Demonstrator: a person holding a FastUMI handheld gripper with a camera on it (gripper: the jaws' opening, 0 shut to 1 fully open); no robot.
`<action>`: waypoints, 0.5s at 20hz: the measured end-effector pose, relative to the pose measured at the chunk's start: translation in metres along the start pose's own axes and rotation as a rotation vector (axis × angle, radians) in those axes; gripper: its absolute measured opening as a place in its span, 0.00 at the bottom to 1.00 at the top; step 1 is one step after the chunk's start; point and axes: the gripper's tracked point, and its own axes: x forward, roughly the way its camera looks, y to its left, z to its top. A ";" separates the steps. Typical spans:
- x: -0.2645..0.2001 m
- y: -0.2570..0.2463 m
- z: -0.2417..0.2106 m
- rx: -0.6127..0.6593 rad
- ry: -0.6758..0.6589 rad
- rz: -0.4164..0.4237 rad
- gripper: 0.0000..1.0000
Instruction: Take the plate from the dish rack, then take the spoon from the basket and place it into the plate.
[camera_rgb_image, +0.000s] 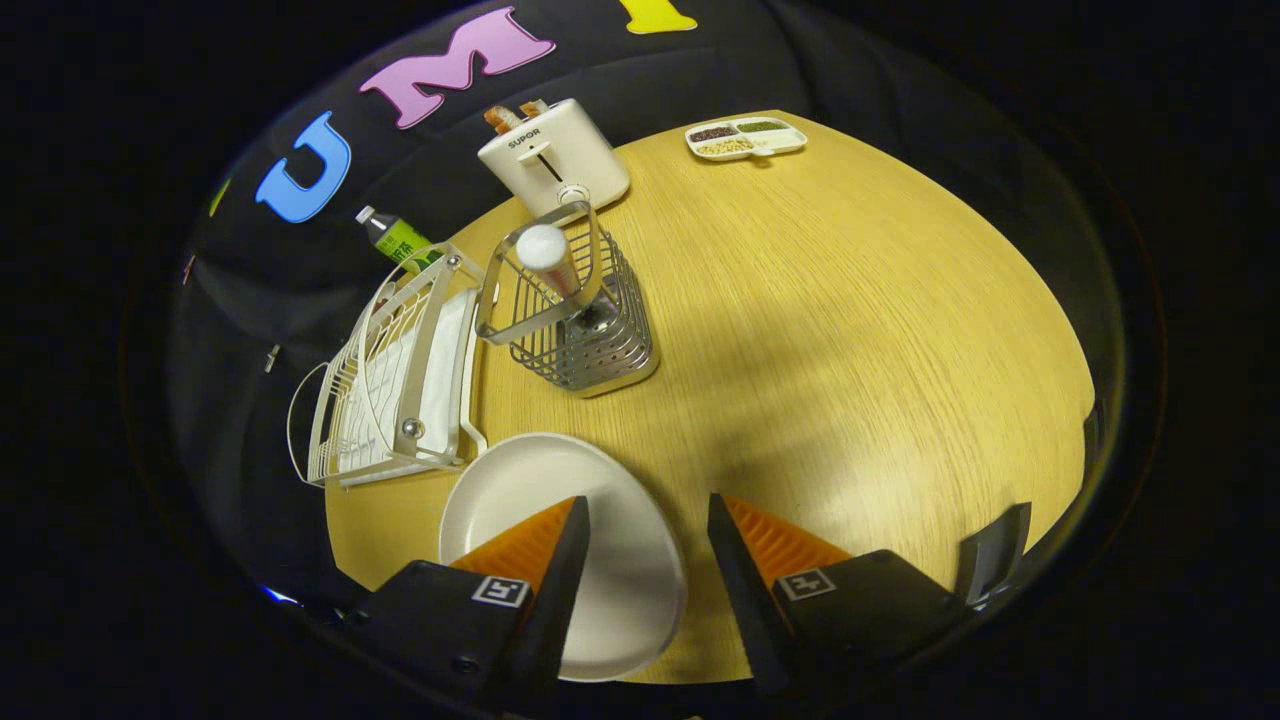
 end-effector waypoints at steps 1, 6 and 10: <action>-0.004 -0.002 0.001 -0.007 -0.002 -0.009 0.80; -0.033 -0.001 0.022 -0.115 -0.065 -0.024 0.94; -0.061 0.006 0.039 -0.242 -0.127 -0.015 0.98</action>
